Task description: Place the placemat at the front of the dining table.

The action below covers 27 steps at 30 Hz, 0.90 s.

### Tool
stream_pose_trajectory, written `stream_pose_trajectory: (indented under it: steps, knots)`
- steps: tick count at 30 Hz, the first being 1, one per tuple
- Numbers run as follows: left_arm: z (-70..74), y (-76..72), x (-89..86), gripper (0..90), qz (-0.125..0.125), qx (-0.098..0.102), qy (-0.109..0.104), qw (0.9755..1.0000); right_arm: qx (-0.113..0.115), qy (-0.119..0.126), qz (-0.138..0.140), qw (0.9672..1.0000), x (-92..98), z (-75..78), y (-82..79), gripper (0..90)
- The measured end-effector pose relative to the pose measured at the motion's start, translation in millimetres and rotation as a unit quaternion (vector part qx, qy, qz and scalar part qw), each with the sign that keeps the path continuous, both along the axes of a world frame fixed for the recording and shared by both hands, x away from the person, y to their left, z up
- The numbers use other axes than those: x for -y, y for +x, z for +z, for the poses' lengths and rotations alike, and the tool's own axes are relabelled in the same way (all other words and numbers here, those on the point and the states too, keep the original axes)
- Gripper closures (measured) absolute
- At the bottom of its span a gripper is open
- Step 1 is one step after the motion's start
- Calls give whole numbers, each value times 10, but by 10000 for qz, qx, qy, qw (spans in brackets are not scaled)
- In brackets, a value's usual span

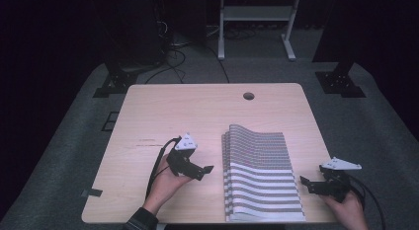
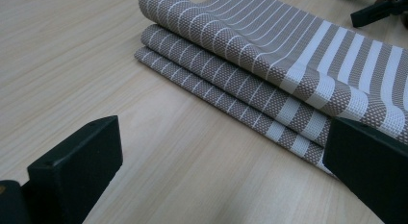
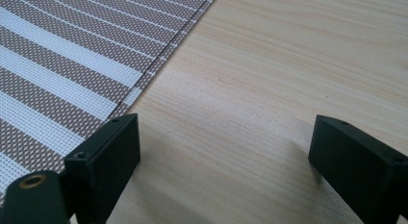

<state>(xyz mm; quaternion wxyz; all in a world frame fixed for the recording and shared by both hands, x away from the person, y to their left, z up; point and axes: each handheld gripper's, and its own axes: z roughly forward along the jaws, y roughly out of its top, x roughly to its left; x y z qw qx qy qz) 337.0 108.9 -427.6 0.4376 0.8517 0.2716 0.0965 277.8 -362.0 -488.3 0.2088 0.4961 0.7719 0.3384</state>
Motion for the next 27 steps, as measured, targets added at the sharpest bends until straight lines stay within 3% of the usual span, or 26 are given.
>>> stream_pose_trajectory:
  steps: [27]
  knots:
    - [-33,1,570,0,-475,-92,-42,9988,-1,1,-1,10000,0,0,0,95]
